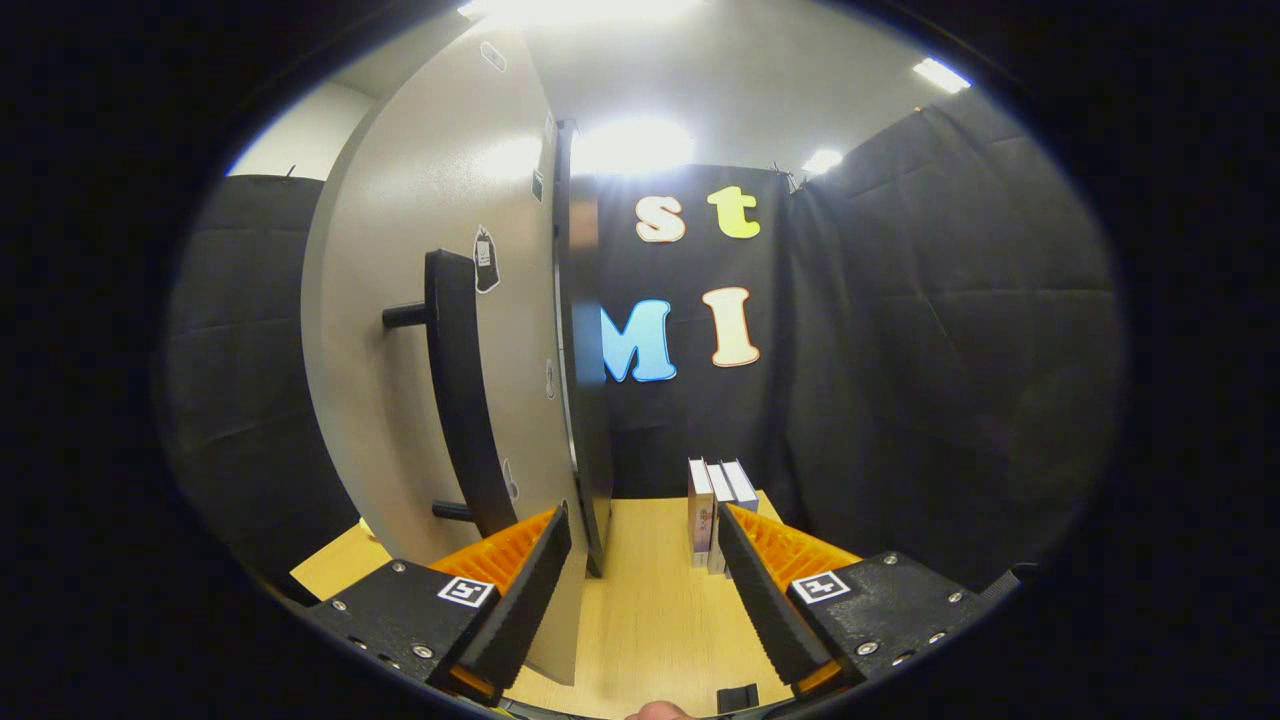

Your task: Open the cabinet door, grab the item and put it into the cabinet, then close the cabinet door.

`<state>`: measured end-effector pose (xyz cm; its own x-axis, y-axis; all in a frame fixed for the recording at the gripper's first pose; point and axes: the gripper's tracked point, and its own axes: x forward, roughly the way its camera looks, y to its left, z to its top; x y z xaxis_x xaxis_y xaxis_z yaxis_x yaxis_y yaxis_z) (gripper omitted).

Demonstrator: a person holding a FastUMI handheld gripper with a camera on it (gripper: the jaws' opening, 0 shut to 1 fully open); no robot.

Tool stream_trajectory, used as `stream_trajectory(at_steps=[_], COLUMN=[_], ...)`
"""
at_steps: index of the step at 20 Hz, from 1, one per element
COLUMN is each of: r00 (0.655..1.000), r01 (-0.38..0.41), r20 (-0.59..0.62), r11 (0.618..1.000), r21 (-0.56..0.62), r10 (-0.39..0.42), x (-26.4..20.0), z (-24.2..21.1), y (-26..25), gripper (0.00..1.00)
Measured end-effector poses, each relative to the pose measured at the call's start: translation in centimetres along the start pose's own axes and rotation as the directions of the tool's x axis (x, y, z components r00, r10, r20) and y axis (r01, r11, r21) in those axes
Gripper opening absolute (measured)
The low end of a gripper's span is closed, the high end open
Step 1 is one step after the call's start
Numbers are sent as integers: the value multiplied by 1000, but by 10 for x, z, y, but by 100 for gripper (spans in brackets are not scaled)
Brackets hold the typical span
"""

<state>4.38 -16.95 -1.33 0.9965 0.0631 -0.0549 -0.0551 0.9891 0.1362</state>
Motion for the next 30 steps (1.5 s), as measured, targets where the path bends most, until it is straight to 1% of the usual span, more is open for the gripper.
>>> stream_trajectory(at_steps=[2,3,6,11,13,16,20,24,27,30], r00=[1000,1000,1000,998,997,996,993,995,997,999], r01=[-4,-1,29,60,73,87,114,102,77,50], r20=[-7,-8,-6,-16,-14,7,28,15,18,20], r11=[1000,1000,1000,997,997,996,992,993,994,998], r21=[24,17,0,42,40,31,49,56,73,36], r10=[4,1,-29,-60,-72,-88,-115,-103,-79,-50], x=[-3,-3,-6,-1,8,-4,9,29,37,38], z=[-1,0,0,-3,-1,-3,-3,-6,-2,0], y=[5,6,10,31,52,101,151,193,222,246], gripper=[92,92,92,92,92,92,92,92,93,93])
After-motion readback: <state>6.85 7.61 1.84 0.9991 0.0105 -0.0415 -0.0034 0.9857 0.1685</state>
